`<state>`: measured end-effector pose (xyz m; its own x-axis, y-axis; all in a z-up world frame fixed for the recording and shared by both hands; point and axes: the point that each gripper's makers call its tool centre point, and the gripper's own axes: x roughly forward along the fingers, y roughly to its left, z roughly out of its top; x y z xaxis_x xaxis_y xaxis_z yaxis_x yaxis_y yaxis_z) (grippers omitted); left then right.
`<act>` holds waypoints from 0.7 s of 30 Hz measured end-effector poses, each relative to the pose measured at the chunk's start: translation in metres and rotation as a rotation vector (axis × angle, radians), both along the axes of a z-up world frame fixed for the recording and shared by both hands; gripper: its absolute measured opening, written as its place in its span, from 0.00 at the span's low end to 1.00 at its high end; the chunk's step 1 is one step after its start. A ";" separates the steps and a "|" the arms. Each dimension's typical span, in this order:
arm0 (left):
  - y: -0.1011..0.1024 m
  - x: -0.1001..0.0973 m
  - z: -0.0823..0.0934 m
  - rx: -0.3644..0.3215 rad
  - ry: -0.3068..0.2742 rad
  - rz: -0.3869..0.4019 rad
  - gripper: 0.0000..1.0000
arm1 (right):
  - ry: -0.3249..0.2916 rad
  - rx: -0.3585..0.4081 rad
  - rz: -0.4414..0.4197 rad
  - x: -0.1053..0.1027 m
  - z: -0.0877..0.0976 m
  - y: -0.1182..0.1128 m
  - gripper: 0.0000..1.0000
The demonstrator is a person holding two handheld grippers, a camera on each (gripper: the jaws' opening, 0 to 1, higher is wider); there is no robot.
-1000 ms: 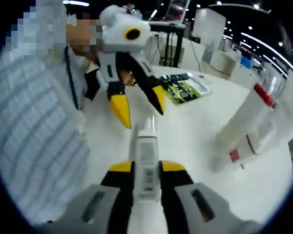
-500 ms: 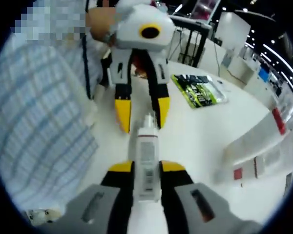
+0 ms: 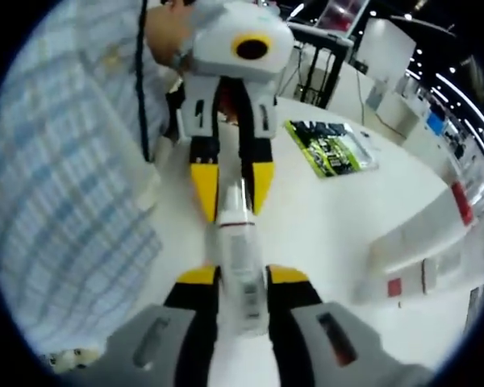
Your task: Arrange the skincare products in the storage area until every visible bottle or jar stands upright without overlapping.
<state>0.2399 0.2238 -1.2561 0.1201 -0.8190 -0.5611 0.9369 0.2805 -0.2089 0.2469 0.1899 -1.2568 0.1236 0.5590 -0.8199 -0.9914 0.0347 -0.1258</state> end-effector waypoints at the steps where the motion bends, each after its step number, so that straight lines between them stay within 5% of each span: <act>1: -0.001 0.001 0.004 -0.008 0.004 0.010 0.19 | -0.012 0.001 -0.009 0.002 0.000 0.000 0.22; 9: -0.002 0.015 0.019 -0.026 0.001 0.059 0.18 | -0.131 0.073 -0.177 0.025 0.012 -0.003 0.27; 15: -0.002 0.031 0.042 -0.119 0.026 0.145 0.18 | -0.259 0.125 -0.330 0.042 0.025 -0.012 0.27; 21: -0.003 0.039 0.054 -0.159 0.038 0.170 0.17 | -0.246 0.155 -0.410 0.046 0.021 -0.013 0.25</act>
<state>0.2794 0.2205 -1.2023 0.2449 -0.8673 -0.4333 0.8697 0.3941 -0.2972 0.2927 0.1769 -1.2355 0.5379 0.5371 -0.6497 -0.8338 0.4523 -0.3165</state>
